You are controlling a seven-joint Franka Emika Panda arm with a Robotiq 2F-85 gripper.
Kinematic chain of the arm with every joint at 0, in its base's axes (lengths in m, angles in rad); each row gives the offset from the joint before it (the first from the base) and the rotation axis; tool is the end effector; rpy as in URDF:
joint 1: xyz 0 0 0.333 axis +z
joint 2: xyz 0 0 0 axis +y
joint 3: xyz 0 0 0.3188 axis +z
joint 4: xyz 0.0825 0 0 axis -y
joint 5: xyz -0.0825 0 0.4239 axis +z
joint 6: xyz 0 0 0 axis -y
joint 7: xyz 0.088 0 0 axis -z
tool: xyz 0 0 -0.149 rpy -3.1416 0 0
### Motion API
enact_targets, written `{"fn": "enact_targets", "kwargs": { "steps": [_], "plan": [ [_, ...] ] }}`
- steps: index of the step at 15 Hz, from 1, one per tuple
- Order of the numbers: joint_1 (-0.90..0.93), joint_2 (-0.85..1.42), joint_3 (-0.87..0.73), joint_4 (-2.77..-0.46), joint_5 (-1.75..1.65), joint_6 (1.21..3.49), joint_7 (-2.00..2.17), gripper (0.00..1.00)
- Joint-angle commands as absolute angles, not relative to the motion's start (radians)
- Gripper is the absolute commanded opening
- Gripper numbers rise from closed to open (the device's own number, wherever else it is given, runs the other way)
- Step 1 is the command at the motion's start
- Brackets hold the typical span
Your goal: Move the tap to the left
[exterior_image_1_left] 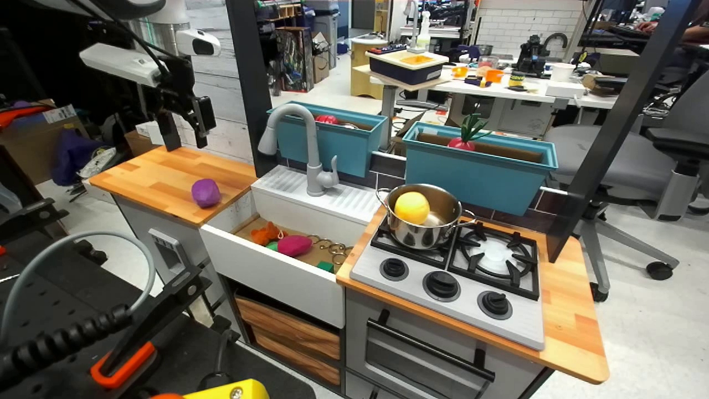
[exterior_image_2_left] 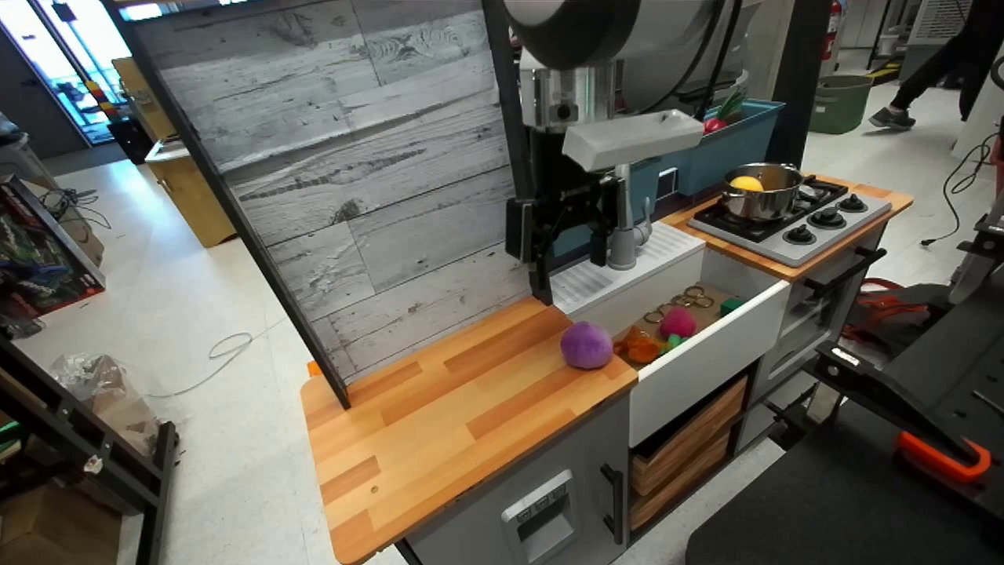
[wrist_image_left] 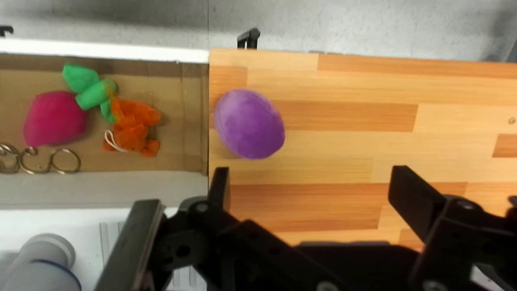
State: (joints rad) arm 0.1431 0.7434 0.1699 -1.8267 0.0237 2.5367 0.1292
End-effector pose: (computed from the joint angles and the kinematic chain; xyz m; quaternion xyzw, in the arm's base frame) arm 0.6279 0.2065 0.0547 -0.9960 -0.0605 0.0260 0.0599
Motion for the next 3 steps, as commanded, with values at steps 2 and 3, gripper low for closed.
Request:
{"fn": "enact_targets", "kwargs": {
  "steps": [2, 3],
  "plan": [
    [0.157, 0.701, 0.145, -1.842, 0.063, 2.423, 0.135, 1.0],
    [0.155, 0.682, 0.143, -1.852, 0.066, 2.402, 0.139, 1.0]
  ]
}}
